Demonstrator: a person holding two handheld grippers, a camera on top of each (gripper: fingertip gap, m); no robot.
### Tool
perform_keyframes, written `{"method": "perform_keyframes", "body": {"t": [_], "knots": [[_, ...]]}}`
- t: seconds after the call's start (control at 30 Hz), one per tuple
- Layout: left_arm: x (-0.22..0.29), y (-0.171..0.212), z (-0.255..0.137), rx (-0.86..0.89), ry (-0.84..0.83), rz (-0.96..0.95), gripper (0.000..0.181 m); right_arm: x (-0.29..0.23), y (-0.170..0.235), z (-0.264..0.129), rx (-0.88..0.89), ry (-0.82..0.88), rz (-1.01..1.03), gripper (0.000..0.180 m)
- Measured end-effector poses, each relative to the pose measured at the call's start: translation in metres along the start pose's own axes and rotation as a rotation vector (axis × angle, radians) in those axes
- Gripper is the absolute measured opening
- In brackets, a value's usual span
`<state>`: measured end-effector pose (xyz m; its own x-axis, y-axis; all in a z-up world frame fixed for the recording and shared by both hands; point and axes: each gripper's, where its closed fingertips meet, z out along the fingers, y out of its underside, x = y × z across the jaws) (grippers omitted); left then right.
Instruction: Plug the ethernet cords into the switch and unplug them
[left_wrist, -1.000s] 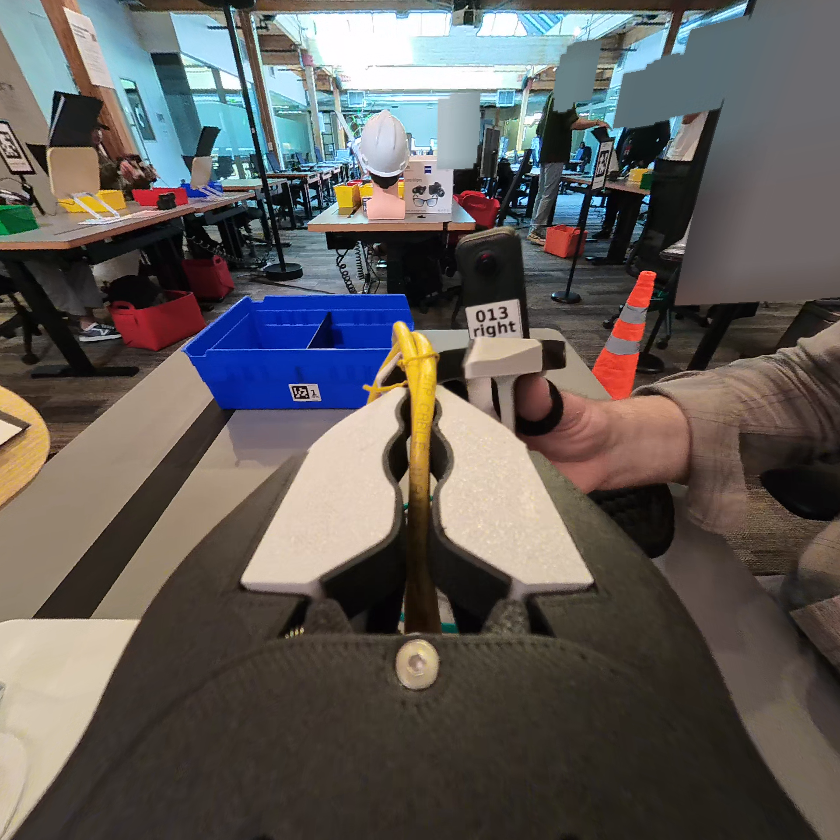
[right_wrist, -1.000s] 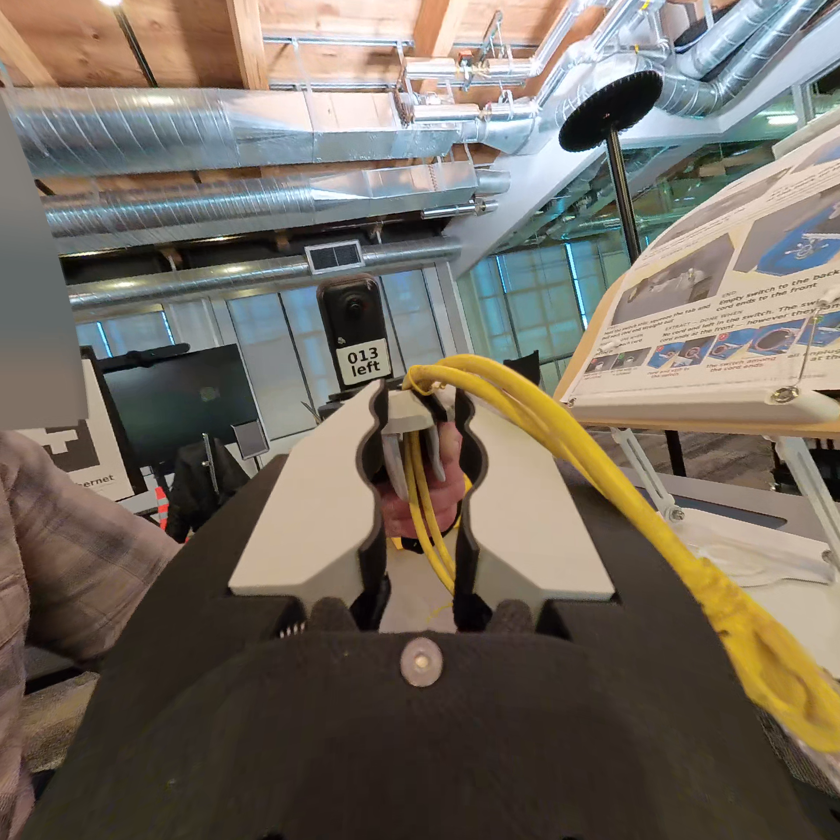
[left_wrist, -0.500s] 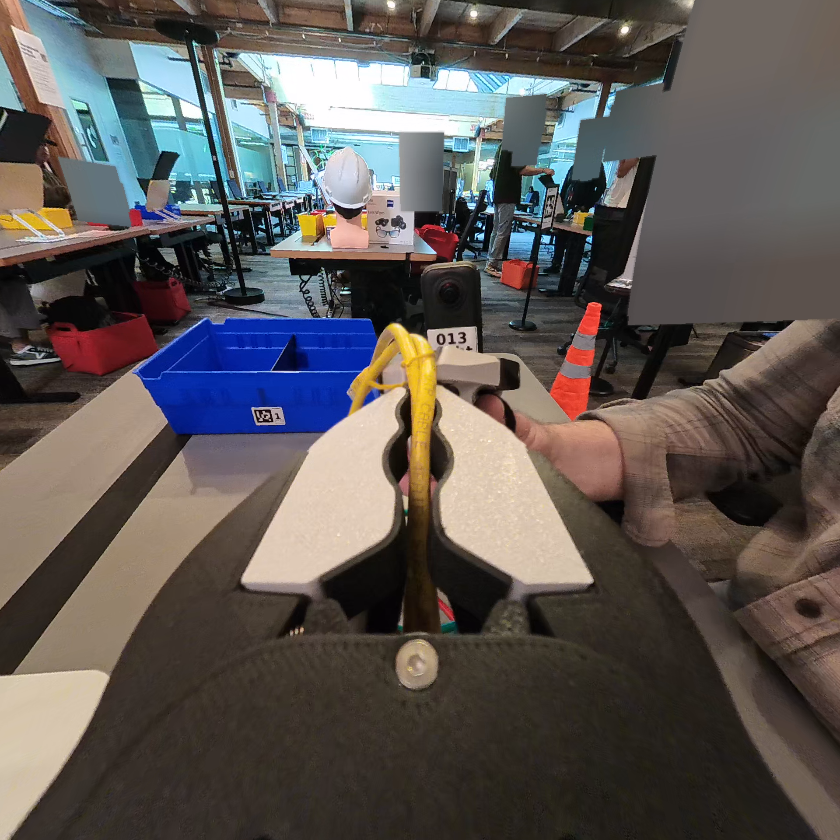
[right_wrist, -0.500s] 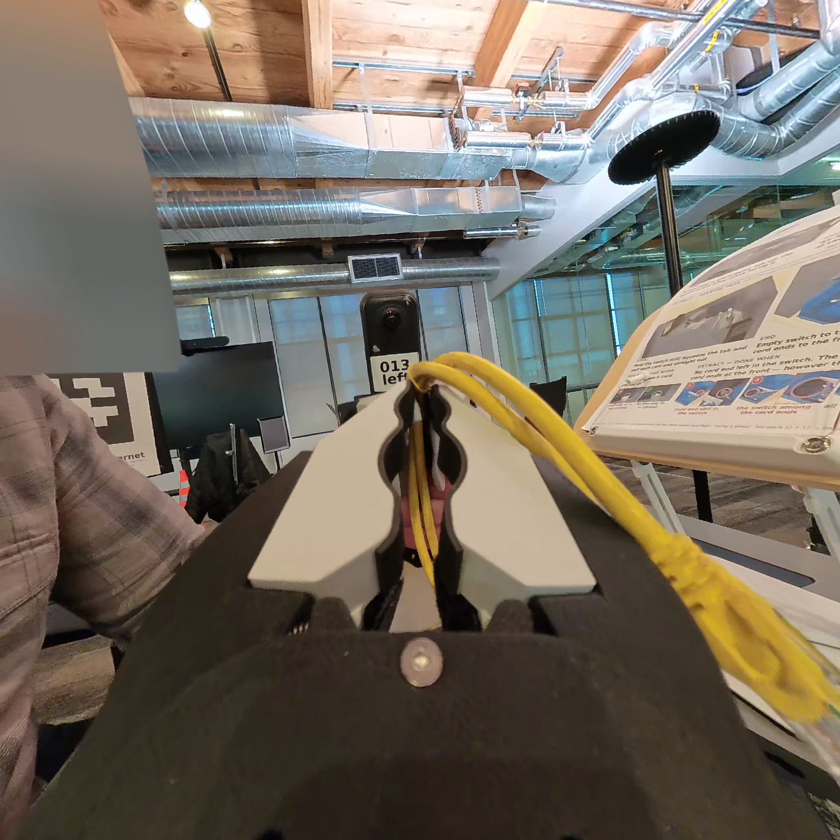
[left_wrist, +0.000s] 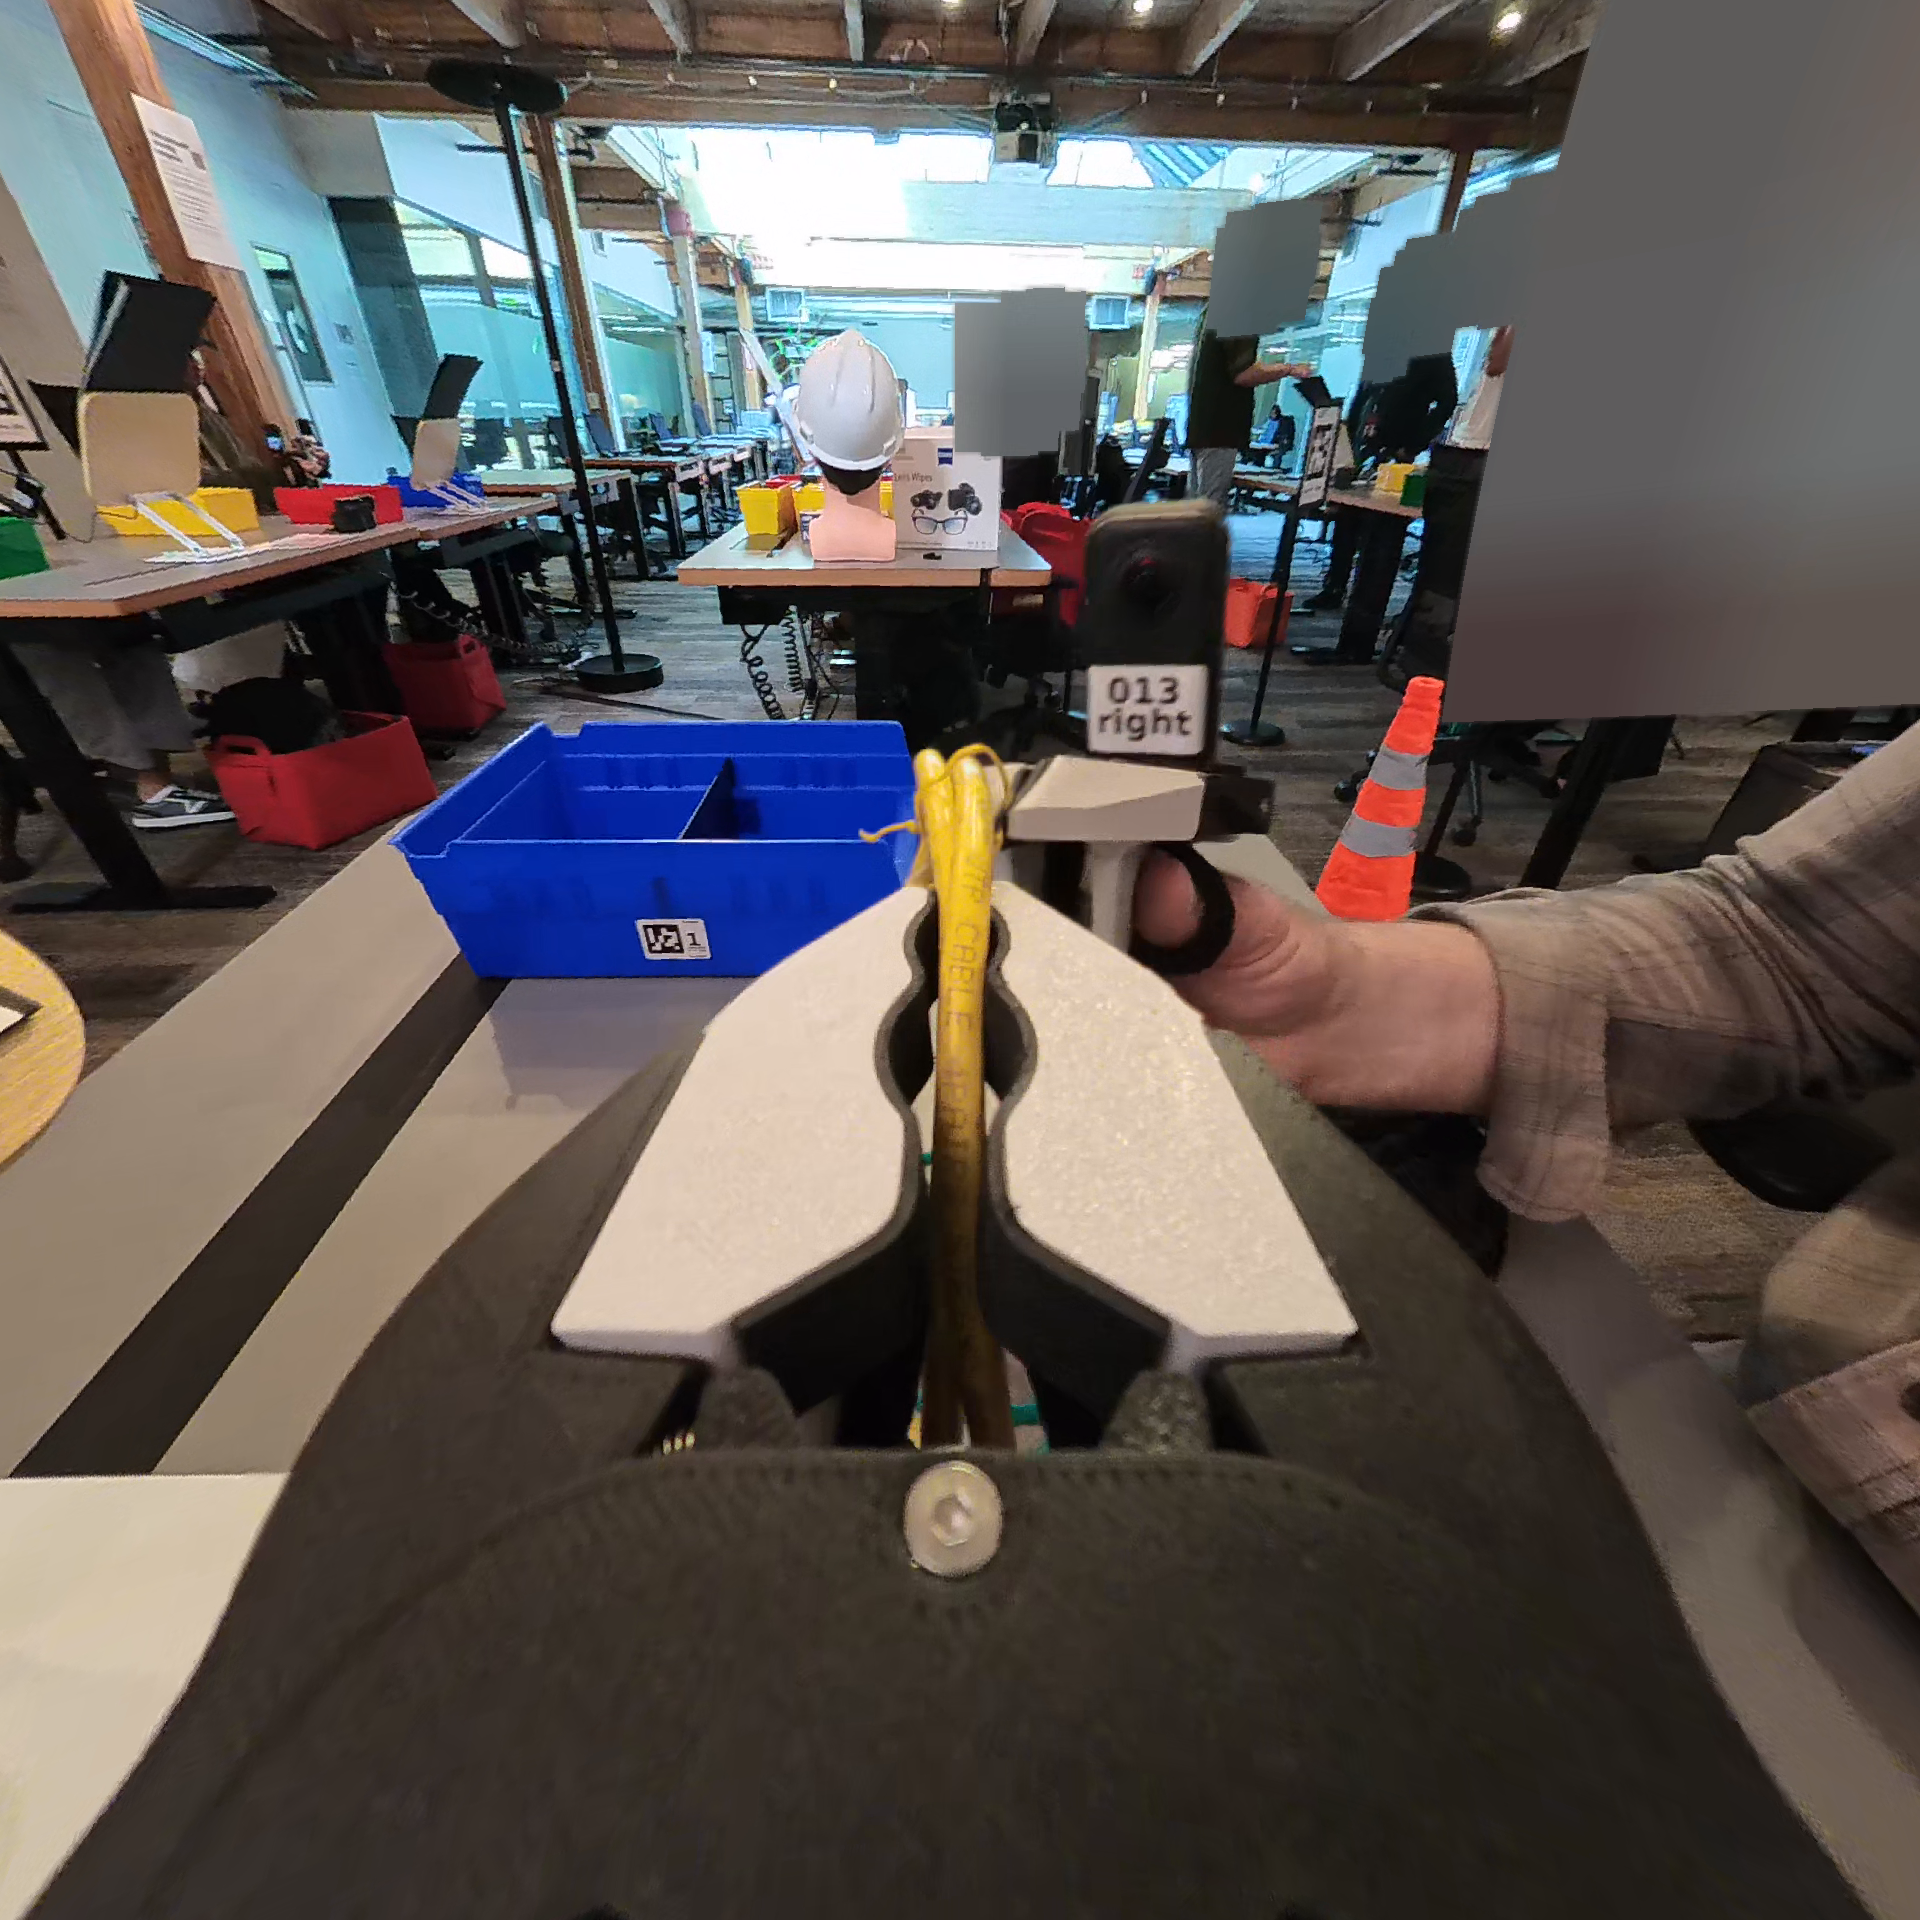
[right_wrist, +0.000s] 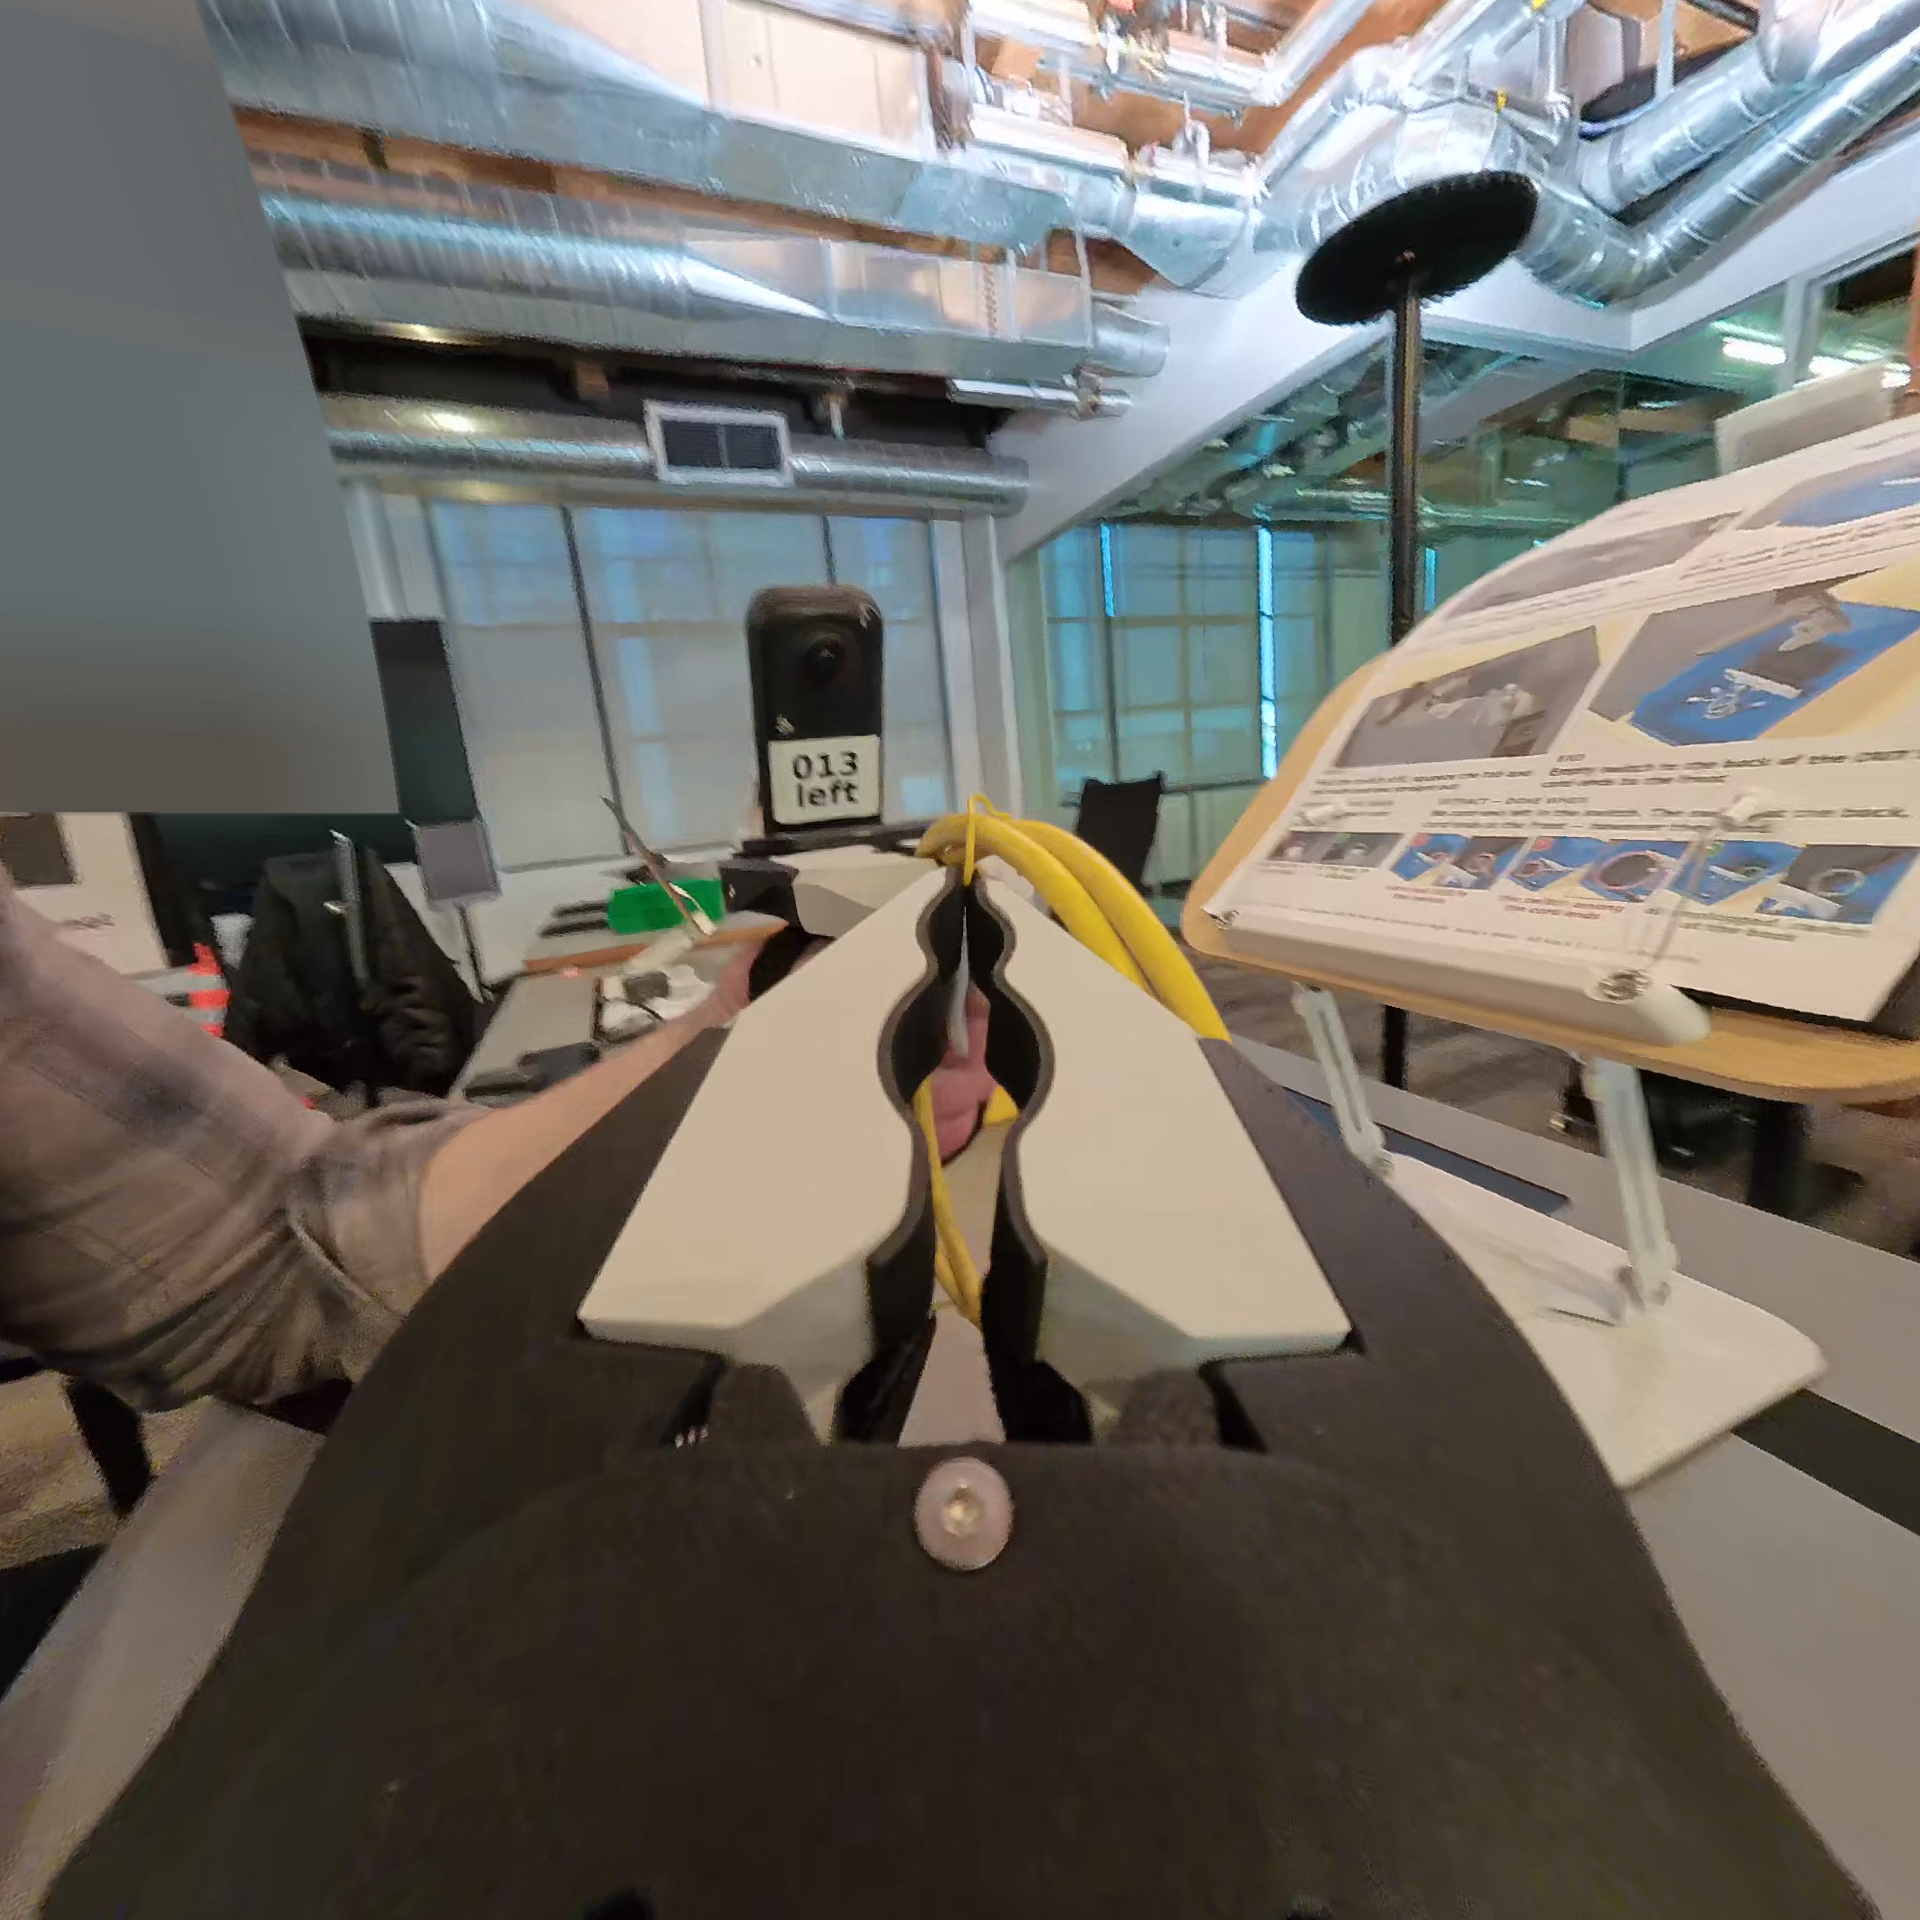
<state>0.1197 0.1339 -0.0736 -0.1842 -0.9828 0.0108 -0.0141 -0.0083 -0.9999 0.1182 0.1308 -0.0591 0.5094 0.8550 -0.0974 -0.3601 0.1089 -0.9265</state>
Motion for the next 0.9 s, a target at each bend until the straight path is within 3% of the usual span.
{"method": "perform_keyframes", "body": {"t": [0.4,0.73,0.9], "knots": [[-0.016,0.010,0.005,-0.106,-0.203,0.183,0.004,0.011,0.002,0.000,-0.297,0.331,-0.345,0.000],[-0.020,0.017,0.009,-0.194,-0.302,0.310,0.004,0.017,0.011,-0.005,-0.646,0.428,-0.575,0.000],[-0.024,0.020,0.009,-0.244,-0.365,0.395,0.004,0.022,0.017,-0.011,-0.789,0.452,-0.592,0.000]]}}
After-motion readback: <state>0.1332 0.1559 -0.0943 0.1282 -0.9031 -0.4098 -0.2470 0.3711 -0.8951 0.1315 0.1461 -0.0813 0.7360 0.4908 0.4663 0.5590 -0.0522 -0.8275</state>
